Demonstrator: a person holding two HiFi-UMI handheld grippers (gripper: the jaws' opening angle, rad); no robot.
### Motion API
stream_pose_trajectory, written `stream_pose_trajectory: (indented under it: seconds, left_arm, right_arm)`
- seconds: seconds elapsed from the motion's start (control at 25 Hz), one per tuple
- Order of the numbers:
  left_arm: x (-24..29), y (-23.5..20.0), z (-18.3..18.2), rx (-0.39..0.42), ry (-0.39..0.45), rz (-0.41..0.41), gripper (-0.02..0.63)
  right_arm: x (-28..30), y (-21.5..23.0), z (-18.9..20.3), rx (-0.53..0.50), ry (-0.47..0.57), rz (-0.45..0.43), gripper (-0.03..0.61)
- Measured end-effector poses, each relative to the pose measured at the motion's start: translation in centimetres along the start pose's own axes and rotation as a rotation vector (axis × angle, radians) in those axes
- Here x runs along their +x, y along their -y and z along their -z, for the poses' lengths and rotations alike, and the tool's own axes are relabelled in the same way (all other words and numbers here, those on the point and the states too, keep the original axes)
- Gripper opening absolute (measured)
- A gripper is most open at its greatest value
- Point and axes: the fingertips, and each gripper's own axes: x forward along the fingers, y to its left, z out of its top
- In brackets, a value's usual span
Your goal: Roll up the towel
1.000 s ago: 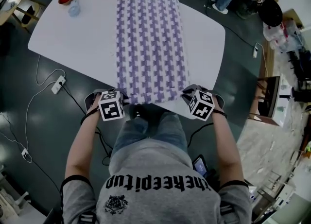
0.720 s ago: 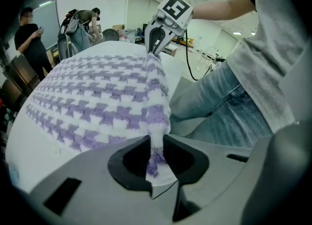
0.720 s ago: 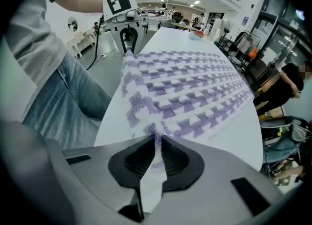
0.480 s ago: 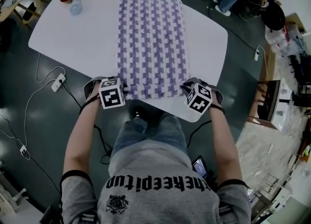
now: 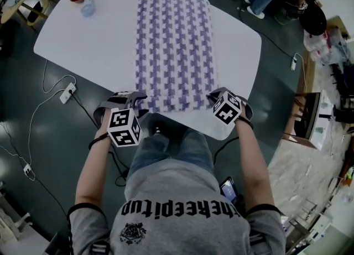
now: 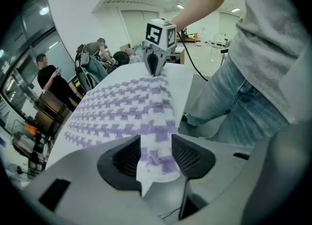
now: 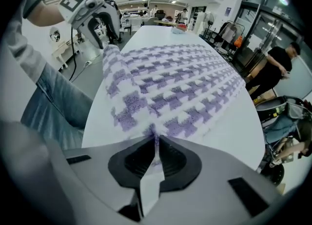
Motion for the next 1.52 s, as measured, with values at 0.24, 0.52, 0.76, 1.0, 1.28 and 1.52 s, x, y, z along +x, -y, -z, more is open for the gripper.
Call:
stream_pose_trajectory:
  seconds: [0.24,0.52,0.76,1.0,1.28,1.52]
  left_arm:
    - [3.7,3.3,1.9,-0.041,-0.069,-0.005,0.245]
    - [5.1,2.4,2.7,-0.04,-0.114,-0.019,0.242]
    - [4.7,0.9,2.5,-0.06,-0.107,0.001,0.171]
    - [4.1,1.6,2.1,-0.034,-0.12,0.009,0.12]
    - [3.4,-0.9,2.3,-0.05,-0.111,0.084,0.069]
    - [4.4,-1.7,2.6,-0.081,-0.08,0.229,0.069]
  right_arm:
    - [-0.3,-0.3,-0.7,0.034,0.014,0.0,0.021]
    - [-3.2,-0.6,-0.9,0.013,0.103,0.052,0.049]
    - [-4.0,-3.3,-0.3,-0.229,0.092,0.074,0.165]
    - [-1.7,-3.1,0.8,-0.363,-0.018,0.188,0.184]
    - [-2.1,-0.4,-1.0,-0.332,-0.027,0.117,0.041]
    - [-1.1,0.3,-1.2,-0.312,-0.032,-0.042,0.04]
